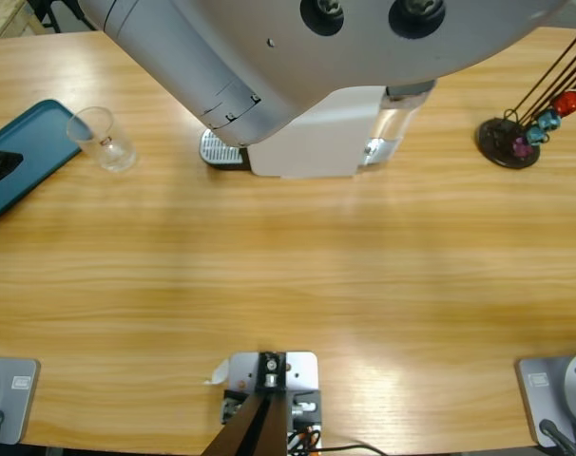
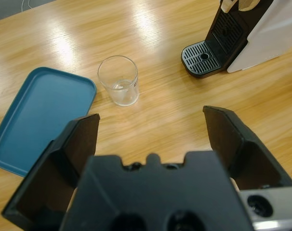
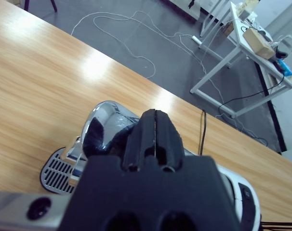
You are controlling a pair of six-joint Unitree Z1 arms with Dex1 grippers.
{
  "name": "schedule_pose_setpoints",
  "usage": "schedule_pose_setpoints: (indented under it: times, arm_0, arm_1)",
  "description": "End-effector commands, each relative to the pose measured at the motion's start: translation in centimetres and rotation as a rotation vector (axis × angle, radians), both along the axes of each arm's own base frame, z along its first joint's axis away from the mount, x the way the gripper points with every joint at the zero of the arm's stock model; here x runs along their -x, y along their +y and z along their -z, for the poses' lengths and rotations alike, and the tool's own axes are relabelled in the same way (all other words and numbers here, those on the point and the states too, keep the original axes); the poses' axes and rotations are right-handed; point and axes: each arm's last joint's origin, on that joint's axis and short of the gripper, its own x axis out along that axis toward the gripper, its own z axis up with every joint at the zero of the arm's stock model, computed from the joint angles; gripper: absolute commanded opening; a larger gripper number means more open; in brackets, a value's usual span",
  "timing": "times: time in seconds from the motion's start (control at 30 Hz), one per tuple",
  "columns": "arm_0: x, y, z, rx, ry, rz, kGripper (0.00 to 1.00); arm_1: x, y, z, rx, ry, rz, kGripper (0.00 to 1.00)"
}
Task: Pour coffee
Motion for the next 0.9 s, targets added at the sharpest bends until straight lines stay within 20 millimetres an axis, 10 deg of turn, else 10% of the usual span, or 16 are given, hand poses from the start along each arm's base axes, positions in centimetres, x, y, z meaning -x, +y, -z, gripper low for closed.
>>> schedule_pose_setpoints:
  times: [0.03,0.63,0.8,0.9]
  arm_0:
    - [0.2,0.1,1.2,-0.031,0.023,0.020,0.922]
    - [0.0,-0.2,1.3,-0.037,0.035,0.029,0.922]
    - [-0.1,-0.4,1.3,-0.042,0.036,0.025,0.954]
    - [-0.3,-0.6,1.3,-0.050,0.038,0.022,0.977]
  arm_1:
    - [-0.1,2.4,10.6,0.149,0.152,-0.026,0.000]
    - [0.2,1.9,12.8,0.107,0.176,-0.019,0.000]
    - [1.2,0.0,5.3,0.015,0.137,-0.064,0.023]
    - [2.5,-2.0,-0.1,-0.035,0.177,-0.167,0.469]
